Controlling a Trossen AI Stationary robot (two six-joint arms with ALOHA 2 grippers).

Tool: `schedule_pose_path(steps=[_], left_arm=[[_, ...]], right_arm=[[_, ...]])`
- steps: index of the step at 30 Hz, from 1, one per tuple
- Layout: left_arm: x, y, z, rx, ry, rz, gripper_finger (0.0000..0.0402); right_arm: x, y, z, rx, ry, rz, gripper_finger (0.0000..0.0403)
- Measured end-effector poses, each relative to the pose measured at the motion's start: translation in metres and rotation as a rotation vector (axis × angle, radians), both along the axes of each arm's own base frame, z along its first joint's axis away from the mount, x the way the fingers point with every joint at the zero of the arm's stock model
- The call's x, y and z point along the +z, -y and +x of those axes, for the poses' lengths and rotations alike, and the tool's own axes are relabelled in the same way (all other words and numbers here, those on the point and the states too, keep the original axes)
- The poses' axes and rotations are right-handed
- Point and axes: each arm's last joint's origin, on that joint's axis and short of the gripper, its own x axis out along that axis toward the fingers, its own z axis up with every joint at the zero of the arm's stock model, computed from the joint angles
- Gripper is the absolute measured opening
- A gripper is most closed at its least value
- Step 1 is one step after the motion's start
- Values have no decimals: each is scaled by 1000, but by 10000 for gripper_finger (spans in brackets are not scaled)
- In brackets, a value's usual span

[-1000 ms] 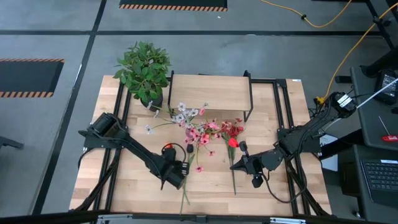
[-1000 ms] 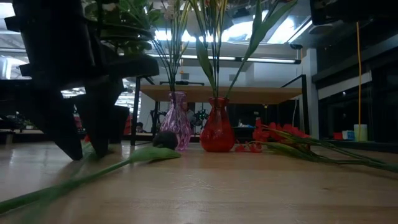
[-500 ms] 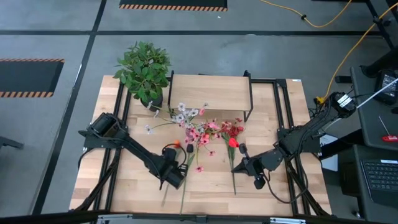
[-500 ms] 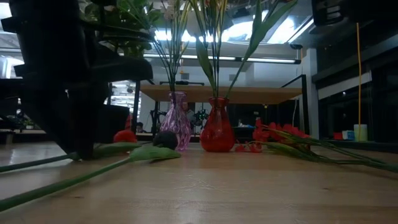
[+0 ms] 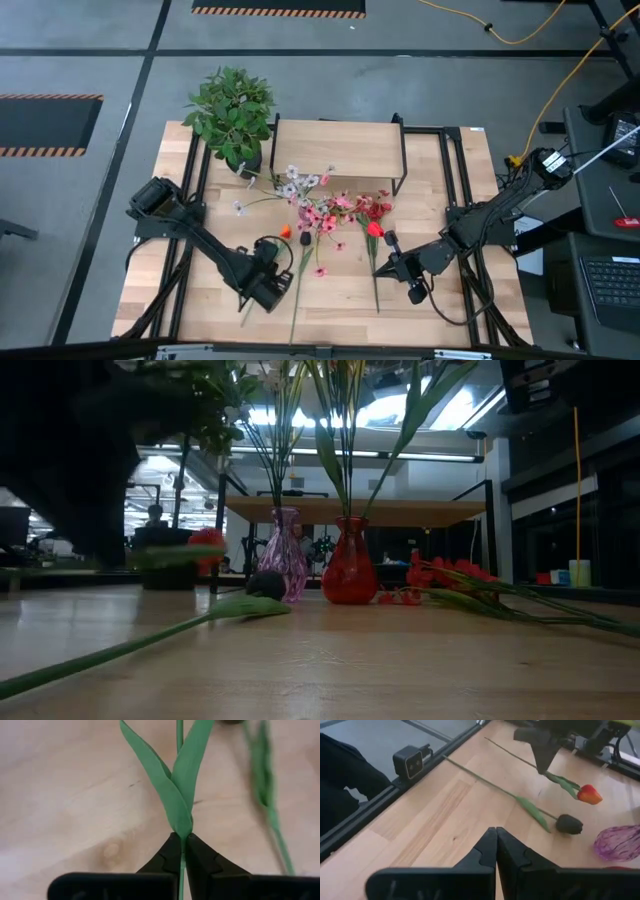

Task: Pick and place flowers into a vace then onto a shelf
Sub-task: Put the orange flower into the purple vase

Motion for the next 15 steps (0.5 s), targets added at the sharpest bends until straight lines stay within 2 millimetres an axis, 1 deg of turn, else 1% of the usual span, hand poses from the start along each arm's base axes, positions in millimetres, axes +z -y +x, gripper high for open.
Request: schedule_pose_path(steps=[4,8,12,15], left_arm=[[17,3,-8,-117,41,59,5],[35,1,-15,-188,103,154,4],[51,1,-23,-261,173,274,4],[57,4,-28,-295,237,397,4]], right_arm=[[1,0,0,1,11,7,7],[1,-1,1,1,13,9,7],[2,-1,1,1,18,13,7],[2,-1,1,-1,17,15,7]])
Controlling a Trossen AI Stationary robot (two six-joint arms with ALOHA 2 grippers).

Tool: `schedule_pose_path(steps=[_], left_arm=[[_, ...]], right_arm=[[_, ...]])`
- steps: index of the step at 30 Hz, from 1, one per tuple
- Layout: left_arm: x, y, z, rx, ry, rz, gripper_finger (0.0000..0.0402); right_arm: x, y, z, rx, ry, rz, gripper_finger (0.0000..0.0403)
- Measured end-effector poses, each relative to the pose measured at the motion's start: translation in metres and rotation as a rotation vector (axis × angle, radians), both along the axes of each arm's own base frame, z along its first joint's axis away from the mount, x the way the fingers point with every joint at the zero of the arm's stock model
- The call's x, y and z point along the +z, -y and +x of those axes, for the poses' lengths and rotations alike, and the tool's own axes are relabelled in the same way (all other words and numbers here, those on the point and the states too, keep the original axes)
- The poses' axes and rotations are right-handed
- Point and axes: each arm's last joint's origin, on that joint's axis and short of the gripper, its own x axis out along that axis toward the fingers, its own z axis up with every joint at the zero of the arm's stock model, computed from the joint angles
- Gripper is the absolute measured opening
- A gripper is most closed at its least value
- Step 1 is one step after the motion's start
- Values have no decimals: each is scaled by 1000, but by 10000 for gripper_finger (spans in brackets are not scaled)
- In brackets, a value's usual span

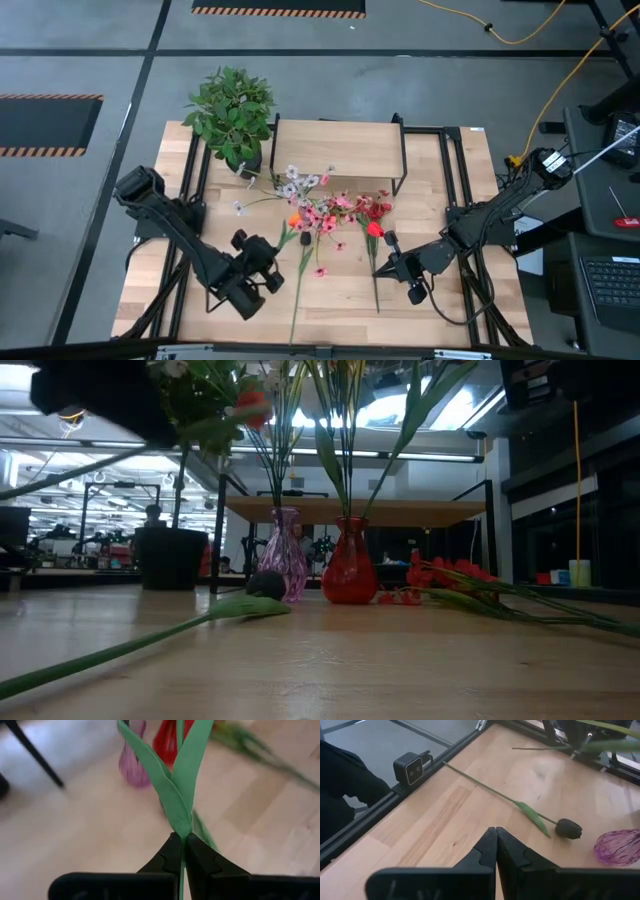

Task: Pick and place flowers into a vace then onto a shelf
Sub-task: Put the orange flower into the purple vase

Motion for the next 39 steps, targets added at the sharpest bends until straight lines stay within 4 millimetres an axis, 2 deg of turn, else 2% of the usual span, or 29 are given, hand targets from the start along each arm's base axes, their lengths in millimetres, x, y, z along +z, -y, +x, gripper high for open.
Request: schedule_pose_path(steps=[3,9,13,17,22,32,36,39], left_arm=[[-2,4,-10,-6,57,54,4],[-24,14,-29,-4,235,95,3],[-28,21,-33,-43,307,128,3],[-26,27,-29,-89,315,140,3],[-15,35,-23,-189,302,140,3],[30,42,-19,-444,334,223,3],[39,44,-12,-513,373,260,3],[37,40,-4,-577,423,285,3]], right_arm=[[0,0,0,-11,-7,21,7],[0,0,0,-21,-13,39,7],[0,0,0,-21,-13,38,7],[1,0,0,-21,-8,43,7],[4,-2,2,-18,29,66,7],[9,-3,4,-7,81,78,7],[9,-3,4,-7,81,78,7],[11,-3,4,-7,93,87,7]])
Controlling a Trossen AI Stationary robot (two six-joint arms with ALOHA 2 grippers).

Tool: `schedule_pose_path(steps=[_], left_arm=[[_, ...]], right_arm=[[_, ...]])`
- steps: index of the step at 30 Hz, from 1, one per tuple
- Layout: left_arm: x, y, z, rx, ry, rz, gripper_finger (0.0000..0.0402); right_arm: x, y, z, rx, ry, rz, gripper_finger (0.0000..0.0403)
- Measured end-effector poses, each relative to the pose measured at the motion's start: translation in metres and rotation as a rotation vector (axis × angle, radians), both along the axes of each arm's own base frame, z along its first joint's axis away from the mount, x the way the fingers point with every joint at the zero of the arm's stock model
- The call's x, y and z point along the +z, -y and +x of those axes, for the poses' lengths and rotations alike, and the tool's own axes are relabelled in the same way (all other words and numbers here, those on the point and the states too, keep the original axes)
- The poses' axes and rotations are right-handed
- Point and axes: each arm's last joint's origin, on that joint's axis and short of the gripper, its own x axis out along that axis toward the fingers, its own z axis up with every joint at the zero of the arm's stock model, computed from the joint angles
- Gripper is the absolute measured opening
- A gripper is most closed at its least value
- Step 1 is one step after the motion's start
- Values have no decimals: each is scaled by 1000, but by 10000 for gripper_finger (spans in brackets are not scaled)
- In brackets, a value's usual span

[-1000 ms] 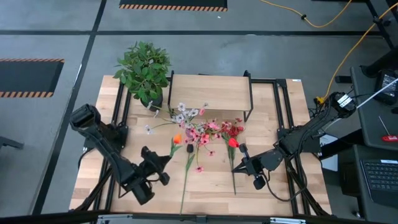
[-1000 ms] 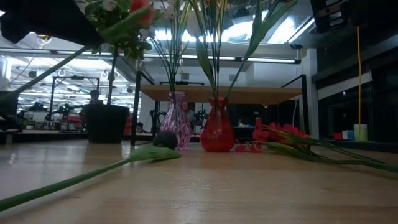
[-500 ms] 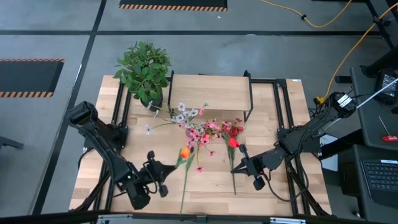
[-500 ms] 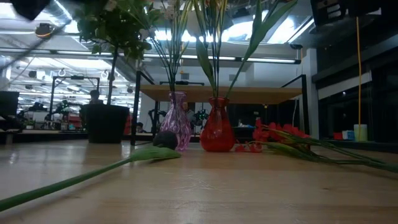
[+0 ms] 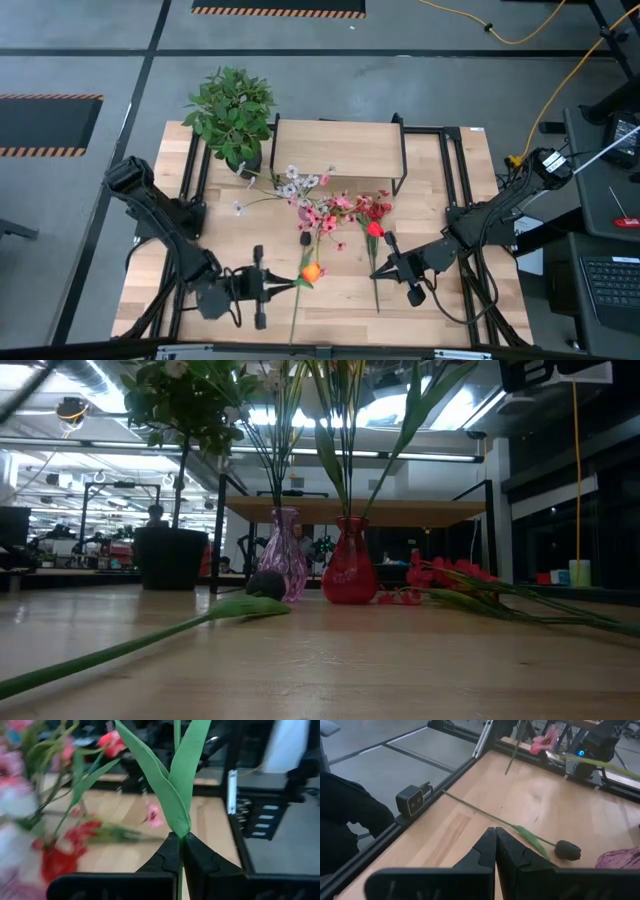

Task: Pick and place flowers into a vace then onto a shelf
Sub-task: Put the orange flower into the purple vase

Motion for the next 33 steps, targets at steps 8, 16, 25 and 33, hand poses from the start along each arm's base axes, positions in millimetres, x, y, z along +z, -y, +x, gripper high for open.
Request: schedule_pose_path(steps=[8,16,25,33], left_arm=[[-19,-31,8,-135,224,55,3],[-28,-50,-7,-87,378,147,3],[-25,-83,6,125,381,293,3],[-19,-116,23,140,444,393,3]], right_arm=[[2,0,1,-3,12,19,7],[2,-1,0,-1,12,19,7],[3,-1,1,-2,21,25,7],[4,-1,1,-5,32,33,7]])
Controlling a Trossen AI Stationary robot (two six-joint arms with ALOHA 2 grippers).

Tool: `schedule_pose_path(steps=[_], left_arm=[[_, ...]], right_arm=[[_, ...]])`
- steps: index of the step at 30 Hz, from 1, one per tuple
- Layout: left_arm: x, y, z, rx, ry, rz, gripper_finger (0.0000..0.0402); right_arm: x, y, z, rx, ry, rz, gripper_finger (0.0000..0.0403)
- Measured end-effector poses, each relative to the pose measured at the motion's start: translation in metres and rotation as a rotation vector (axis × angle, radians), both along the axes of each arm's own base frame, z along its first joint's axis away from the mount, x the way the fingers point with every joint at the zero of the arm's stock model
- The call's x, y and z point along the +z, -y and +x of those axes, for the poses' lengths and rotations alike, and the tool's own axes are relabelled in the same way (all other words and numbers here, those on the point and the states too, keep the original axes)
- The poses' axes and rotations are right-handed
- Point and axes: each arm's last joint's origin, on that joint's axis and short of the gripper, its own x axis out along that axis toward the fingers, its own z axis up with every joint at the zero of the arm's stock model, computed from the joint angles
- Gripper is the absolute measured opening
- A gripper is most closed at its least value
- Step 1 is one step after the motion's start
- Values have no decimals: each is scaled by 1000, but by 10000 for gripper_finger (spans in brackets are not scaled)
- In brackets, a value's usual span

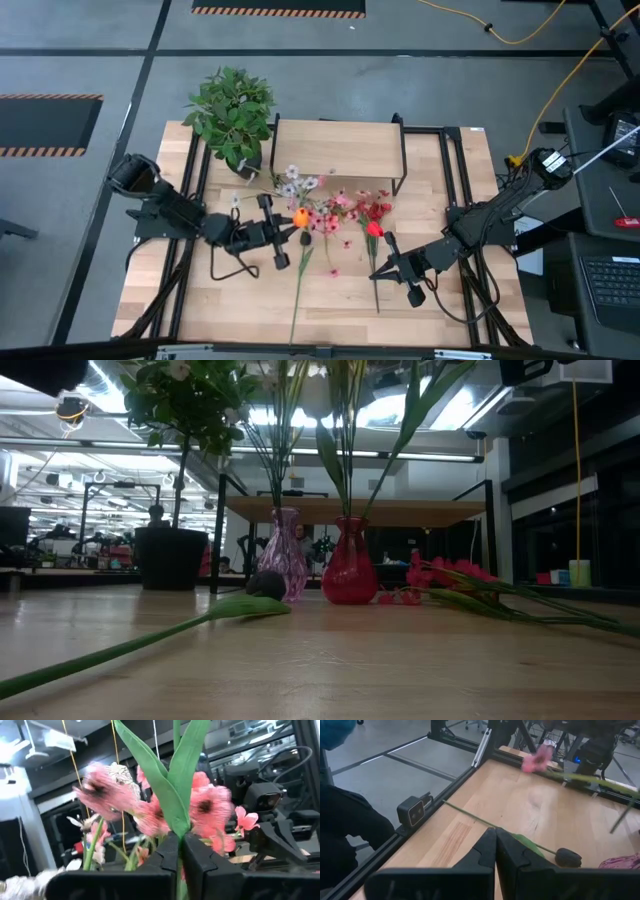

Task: Pick and place flowers into a vace then onto a shelf
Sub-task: Put the orange flower into the purple vase

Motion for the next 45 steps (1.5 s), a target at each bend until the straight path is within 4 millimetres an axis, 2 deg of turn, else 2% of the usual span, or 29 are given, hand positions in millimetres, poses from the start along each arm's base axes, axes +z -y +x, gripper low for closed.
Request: schedule_pose_path(steps=[5,9,13,17,26,30,35,41,45], left_arm=[[2,-13,6,-31,30,28,3],[3,-15,7,-62,48,47,3],[6,-7,3,-113,81,100,3],[7,2,-3,-60,65,137,3],[7,24,-14,-67,41,151,3],[7,27,-17,-48,31,147,3],[7,22,-17,-16,42,157,3],[-16,-2,-25,-104,76,86,3],[-12,-11,-19,-132,108,102,3]], right_arm=[[0,0,0,0,1,2,7],[0,0,0,-1,0,3,7],[0,0,0,-1,-1,2,7],[-1,0,0,-6,-17,9,7],[-3,1,-1,-24,-51,41,7],[-3,1,-1,-26,-54,48,7],[-3,1,-1,-26,-54,48,7],[-3,1,-1,-26,-50,52,7],[-3,1,-1,-25,-49,52,7]])
